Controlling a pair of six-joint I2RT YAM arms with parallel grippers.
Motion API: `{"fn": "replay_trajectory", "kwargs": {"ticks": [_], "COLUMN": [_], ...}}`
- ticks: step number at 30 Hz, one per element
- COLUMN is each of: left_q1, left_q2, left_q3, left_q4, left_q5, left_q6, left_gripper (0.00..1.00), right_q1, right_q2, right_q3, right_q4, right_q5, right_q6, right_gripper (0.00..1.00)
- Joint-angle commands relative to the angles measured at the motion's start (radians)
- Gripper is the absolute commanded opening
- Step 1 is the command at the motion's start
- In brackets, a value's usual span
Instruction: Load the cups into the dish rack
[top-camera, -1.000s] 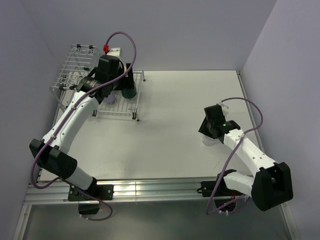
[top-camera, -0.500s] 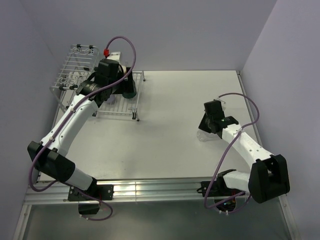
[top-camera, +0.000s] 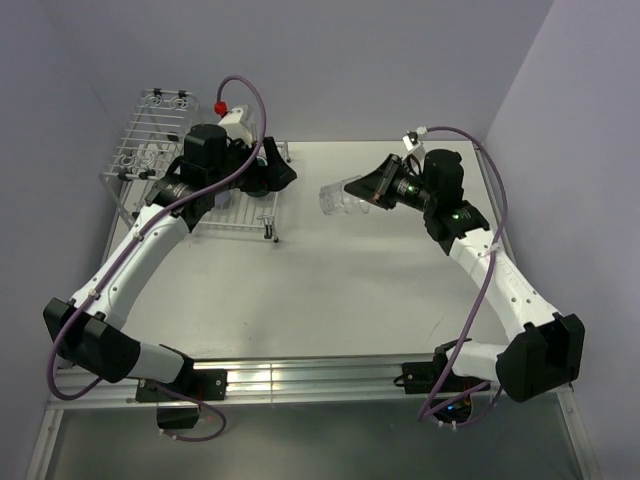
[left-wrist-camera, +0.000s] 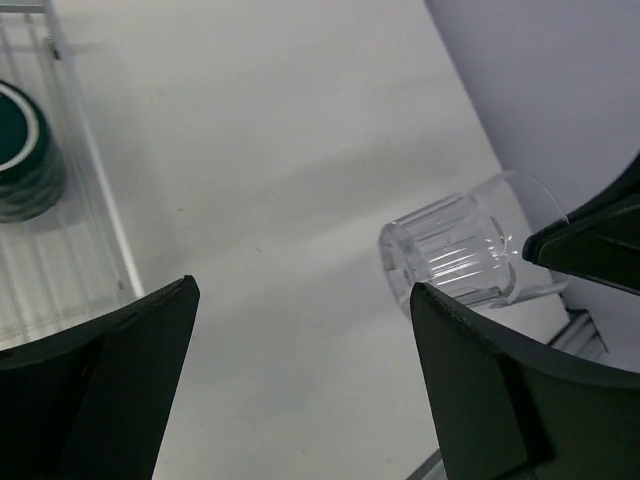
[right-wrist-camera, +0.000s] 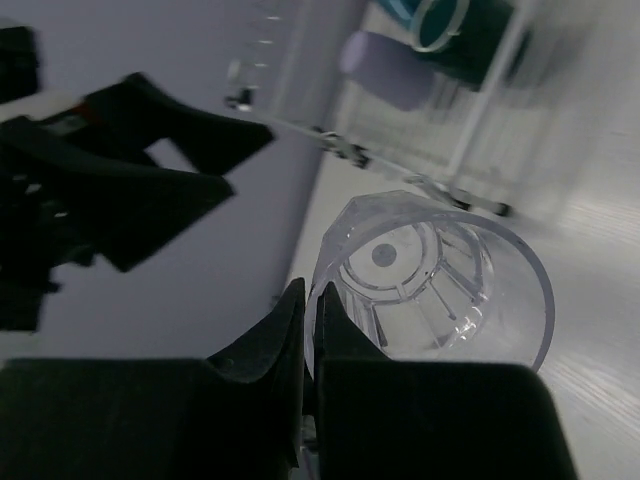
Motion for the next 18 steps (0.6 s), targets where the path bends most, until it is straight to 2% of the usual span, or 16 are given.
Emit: {"fn": "replay_trajectory", "kwargs": {"ticks": [1, 3, 8, 11, 18], "left_q1": [0.012, 0.017, 0.019, 0.019, 0.019], "left_q2": [-0.044, -0.055, -0.054, -0.064, -0.058], "left_q3": [-0.042, -0.069, -0.092, -0.12, -0.145], "left_q4": [0.172, 0.228, 0.307, 0.395, 0.449], "left_q5": [0.207, 0.305, 0.398, 0.483, 0.55], "left_q6": [-0.059, -0.081, -0.116, -0.154, -0.193], "left_gripper": [0.94, 0.95, 0.95, 0.95, 0.95], "right_q1": [0.007, 0.009, 0.009, 0.01, 0.016], "right_q2": [0.027, 0.045, 0.071, 0.088, 0.122], "right_q3": [-0.002, -0.026, -0.072, -0.088, -0.111], "right_q4": [0.404, 0.513, 0.82, 0.9, 1.087], "right_q5": [-0.253, -0.286, -0.333, -0.339, -0.333], "right_q6": [0.24, 0.351, 0.528, 0.596, 0.74], "right_gripper": [0.0, 0.0, 0.0, 0.0, 0.0]}}
